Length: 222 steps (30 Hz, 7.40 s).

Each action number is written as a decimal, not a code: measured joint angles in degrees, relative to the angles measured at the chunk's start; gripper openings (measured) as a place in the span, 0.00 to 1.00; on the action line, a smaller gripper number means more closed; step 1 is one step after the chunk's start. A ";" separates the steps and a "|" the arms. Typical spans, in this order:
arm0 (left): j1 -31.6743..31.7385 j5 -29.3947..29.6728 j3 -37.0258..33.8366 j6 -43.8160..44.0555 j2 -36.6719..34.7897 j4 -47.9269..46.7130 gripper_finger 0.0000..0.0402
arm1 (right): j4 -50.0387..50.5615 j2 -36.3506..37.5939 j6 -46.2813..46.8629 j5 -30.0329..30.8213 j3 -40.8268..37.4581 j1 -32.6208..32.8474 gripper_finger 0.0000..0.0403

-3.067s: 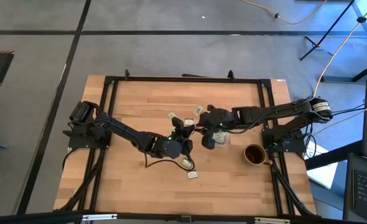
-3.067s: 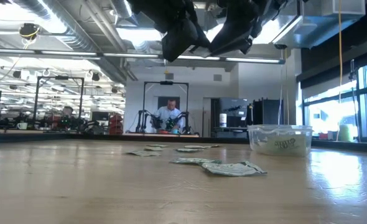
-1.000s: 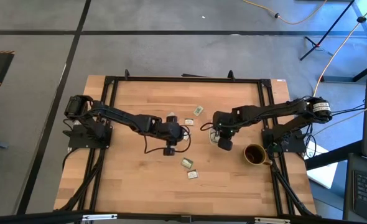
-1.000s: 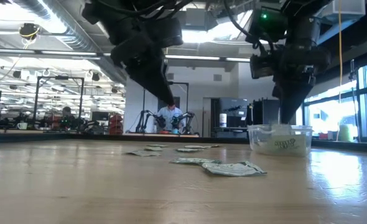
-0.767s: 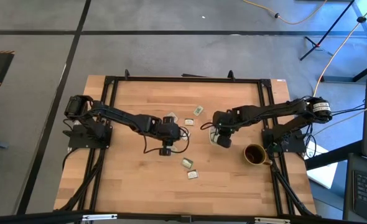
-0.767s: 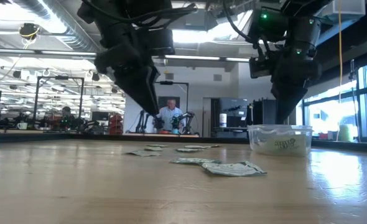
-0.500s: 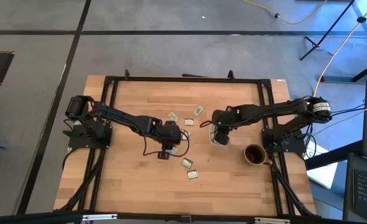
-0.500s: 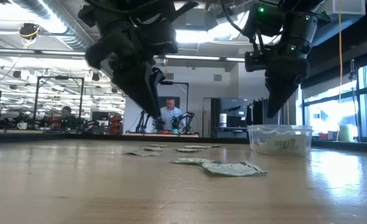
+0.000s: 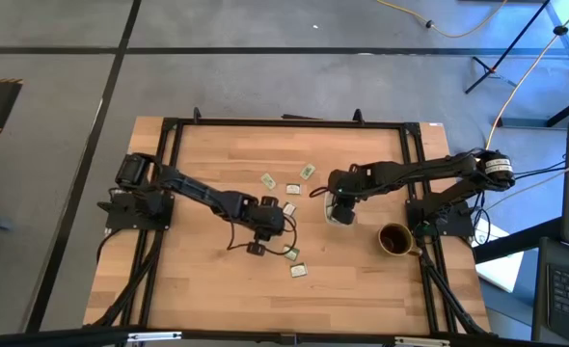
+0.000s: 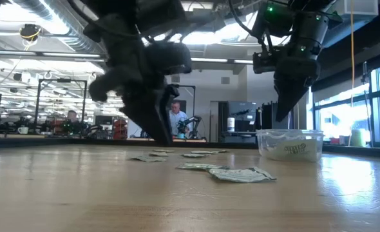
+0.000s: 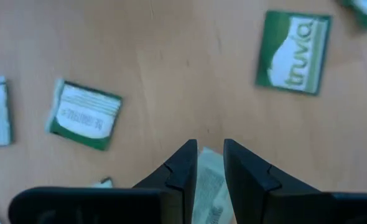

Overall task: Pick and place items into bin
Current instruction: Put the stevia packet into the transparent bin

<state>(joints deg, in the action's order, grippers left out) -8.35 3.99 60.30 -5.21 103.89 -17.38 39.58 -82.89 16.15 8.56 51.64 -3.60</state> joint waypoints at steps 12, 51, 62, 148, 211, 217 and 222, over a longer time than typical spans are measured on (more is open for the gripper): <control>0.38 0.49 0.23 0.11 4.77 -0.34 0.18 | 0.10 0.01 -0.09 -0.04 0.02 0.00 0.28; 0.19 36.69 -0.12 -6.08 -12.45 15.32 0.01 | -29.54 0.11 -15.44 -0.17 0.02 2.54 0.28; -2.77 38.62 -0.10 -15.02 -12.10 21.90 0.00 | -41.10 0.15 -21.93 0.17 0.04 3.43 0.28; -12.16 48.39 -0.03 -28.84 -12.88 32.25 0.00 | -43.52 0.11 -13.12 -4.36 -0.02 3.45 0.39; -0.53 -18.93 -0.03 -13.54 -21.89 21.28 0.09 | -55.97 0.48 -28.32 -9.68 0.00 17.21 0.01; 1.08 -13.36 -0.03 -9.36 -21.93 13.66 0.24 | -45.91 1.18 -23.99 -2.07 0.00 16.02 0.01; 3.18 -2.80 -0.03 -3.44 -21.93 1.46 0.30 | -30.07 5.17 -15.74 -1.65 0.04 13.13 0.00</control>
<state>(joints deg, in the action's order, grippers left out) -5.17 1.19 60.27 -8.65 81.95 -15.92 9.51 -77.72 0.41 6.90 51.68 9.53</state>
